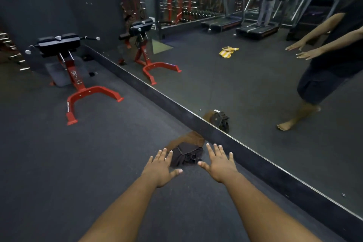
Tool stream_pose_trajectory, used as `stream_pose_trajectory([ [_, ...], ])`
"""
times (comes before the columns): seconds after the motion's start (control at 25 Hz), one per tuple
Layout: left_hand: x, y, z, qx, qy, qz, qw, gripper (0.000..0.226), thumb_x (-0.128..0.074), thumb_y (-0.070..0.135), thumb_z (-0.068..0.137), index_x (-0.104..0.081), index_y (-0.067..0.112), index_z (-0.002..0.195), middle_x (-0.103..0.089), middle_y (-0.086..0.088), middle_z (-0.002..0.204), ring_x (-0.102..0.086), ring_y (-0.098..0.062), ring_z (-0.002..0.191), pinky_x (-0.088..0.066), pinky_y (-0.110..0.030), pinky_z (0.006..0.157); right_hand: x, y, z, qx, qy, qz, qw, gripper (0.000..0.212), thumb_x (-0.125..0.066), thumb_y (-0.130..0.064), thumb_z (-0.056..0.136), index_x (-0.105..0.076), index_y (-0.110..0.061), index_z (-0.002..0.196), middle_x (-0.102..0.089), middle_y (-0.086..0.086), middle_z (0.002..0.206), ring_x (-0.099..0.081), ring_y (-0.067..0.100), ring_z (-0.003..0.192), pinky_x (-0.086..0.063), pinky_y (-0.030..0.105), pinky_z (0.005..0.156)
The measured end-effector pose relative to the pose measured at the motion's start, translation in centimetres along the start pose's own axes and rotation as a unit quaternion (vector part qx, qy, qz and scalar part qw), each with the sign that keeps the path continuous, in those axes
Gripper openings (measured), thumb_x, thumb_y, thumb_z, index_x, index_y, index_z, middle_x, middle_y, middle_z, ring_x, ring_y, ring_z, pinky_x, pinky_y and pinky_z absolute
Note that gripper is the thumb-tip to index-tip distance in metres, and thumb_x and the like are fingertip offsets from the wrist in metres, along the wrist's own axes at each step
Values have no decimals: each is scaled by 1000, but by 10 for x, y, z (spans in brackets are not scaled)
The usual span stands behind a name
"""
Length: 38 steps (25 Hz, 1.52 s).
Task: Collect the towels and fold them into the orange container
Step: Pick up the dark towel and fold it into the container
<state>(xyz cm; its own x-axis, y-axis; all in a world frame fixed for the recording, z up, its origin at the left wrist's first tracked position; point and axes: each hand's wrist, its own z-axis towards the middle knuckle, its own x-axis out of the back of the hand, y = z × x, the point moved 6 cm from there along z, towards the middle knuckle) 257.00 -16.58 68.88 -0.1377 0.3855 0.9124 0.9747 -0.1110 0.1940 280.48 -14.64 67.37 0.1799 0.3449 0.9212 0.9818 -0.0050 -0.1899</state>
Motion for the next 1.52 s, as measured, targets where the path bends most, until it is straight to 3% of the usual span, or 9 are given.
stream_pose_trajectory([
  [0.16, 22, -16, 89, 26, -14, -23, 999, 121, -1, 92, 64, 8, 23, 163, 13, -6, 170, 9, -22, 158, 0, -46, 126, 25, 2, 96, 18, -23, -1, 1000, 92, -24, -80, 91, 12, -31, 161, 12, 2, 170, 15, 22, 156, 3, 58, 124],
  [0.32, 22, -41, 197, 35, -50, -27, 998, 101, -22, 83, 88, 9, 22, 163, 14, -5, 170, 10, -22, 157, 0, -46, 127, 25, 2, 206, 23, -56, -13, 998, 92, -25, -79, 92, 13, -31, 160, 12, 3, 170, 15, 22, 156, 3, 58, 124],
  [0.76, -63, -149, 501, 32, -215, -51, 975, 97, -26, 79, 94, 11, 22, 162, 16, -6, 170, 11, -24, 157, 0, -49, 127, -76, 12, 507, -39, -195, 8, 980, 91, -25, -78, 94, 11, -29, 161, 7, 4, 171, 9, 23, 157, 0, 57, 125],
  [1.0, -223, -197, 636, 49, -284, -57, 956, 96, -27, 78, 94, 12, 21, 162, 15, -6, 170, 12, -23, 157, -1, -49, 127, -256, 35, 646, -38, -269, 1, 963, 89, -31, -74, 95, 1, -26, 163, -5, 4, 171, -2, 26, 157, -12, 56, 124],
  [1.12, -311, -219, 687, 56, -300, -49, 951, 96, -27, 78, 94, 12, 22, 162, 15, -6, 170, 12, -23, 157, -2, -49, 127, -350, 46, 706, -25, -273, -16, 962, 83, -40, -69, 97, -17, -21, 160, -28, 8, 163, -23, 30, 151, -28, 52, 118],
  [1.28, -419, -245, 738, 60, -330, -26, 942, 97, -24, 79, 93, 15, 22, 161, 17, -4, 170, 14, -23, 157, -2, -49, 127, -465, 53, 777, -7, -253, -43, 966, 63, -50, -62, 97, -41, -18, 141, -56, 9, 136, -49, 31, 127, -41, 47, 101],
  [1.44, -487, -260, 761, 48, -351, -17, 935, 97, -24, 79, 93, 18, 24, 160, 22, -4, 168, 17, -21, 156, 0, -48, 127, -545, 49, 826, -12, -209, -62, 976, 63, -56, -62, 94, -38, -16, 134, -59, 11, 123, -57, 34, 115, -47, 47, 89],
  [1.52, -510, -265, 772, 46, -354, -19, 934, 97, -25, 79, 93, 18, 24, 160, 23, -4, 168, 16, -21, 156, 0, -48, 127, -568, 48, 844, -13, -181, -79, 980, 56, -59, -51, 96, -39, -14, 134, -61, 12, 119, -60, 35, 110, -48, 46, 86],
])
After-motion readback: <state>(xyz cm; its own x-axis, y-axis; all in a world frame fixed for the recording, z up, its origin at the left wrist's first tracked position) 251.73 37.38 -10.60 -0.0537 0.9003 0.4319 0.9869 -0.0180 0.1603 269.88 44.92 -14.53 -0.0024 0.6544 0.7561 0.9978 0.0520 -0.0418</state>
